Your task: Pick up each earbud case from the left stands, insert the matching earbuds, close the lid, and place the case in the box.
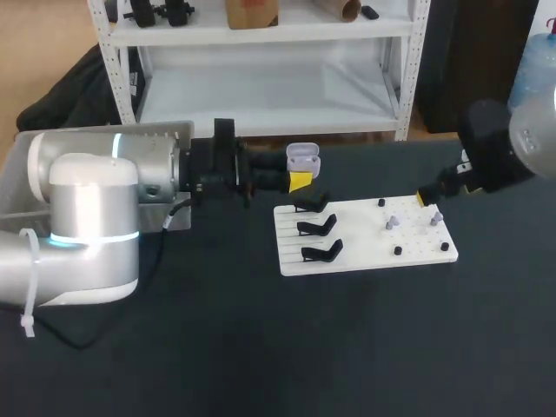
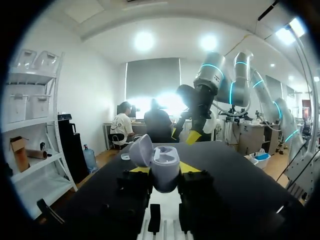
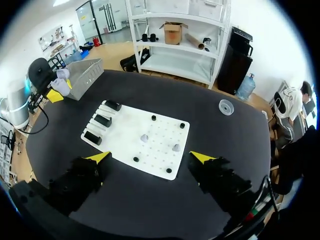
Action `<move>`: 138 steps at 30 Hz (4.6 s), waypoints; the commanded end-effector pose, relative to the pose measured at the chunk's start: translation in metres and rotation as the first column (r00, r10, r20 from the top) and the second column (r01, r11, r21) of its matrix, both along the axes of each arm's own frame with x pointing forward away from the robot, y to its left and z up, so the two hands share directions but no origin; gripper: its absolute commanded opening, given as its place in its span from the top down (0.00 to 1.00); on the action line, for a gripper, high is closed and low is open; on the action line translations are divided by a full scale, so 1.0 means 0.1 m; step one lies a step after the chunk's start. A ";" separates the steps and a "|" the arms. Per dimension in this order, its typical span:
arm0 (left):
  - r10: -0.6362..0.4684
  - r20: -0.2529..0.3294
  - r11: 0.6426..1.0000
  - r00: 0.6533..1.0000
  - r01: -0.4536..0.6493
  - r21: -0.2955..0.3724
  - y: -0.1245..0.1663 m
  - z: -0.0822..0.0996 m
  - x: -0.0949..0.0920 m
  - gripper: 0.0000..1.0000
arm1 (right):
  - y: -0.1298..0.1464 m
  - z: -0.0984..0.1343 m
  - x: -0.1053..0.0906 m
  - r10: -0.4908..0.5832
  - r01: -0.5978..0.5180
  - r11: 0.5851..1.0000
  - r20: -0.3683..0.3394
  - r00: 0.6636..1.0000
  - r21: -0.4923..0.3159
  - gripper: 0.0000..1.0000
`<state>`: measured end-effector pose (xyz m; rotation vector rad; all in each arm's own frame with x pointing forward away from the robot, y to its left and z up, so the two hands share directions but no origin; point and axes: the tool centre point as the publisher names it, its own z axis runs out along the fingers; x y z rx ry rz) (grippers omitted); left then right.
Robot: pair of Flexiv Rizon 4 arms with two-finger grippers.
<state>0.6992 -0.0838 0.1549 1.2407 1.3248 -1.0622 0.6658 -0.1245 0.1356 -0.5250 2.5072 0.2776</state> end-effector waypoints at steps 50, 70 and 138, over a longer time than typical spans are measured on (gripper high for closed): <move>-0.017 -0.028 0.998 0.999 0.016 -0.060 0.11 0.32 -0.09 1.00 | -0.35 -0.58 0.27 -0.102 0.100 0.852 0.024 0.994 -0.514 0.35; -0.017 -0.028 0.998 0.999 0.016 -0.060 0.11 0.32 -0.09 1.00 | -0.18 -0.79 0.29 -0.195 0.091 0.894 -0.197 0.961 -0.438 0.53; -0.017 -0.028 0.998 0.999 0.016 -0.060 0.11 0.32 -0.09 1.00 | -0.29 -1.08 0.50 -0.180 0.032 0.902 -0.308 0.934 -0.431 0.65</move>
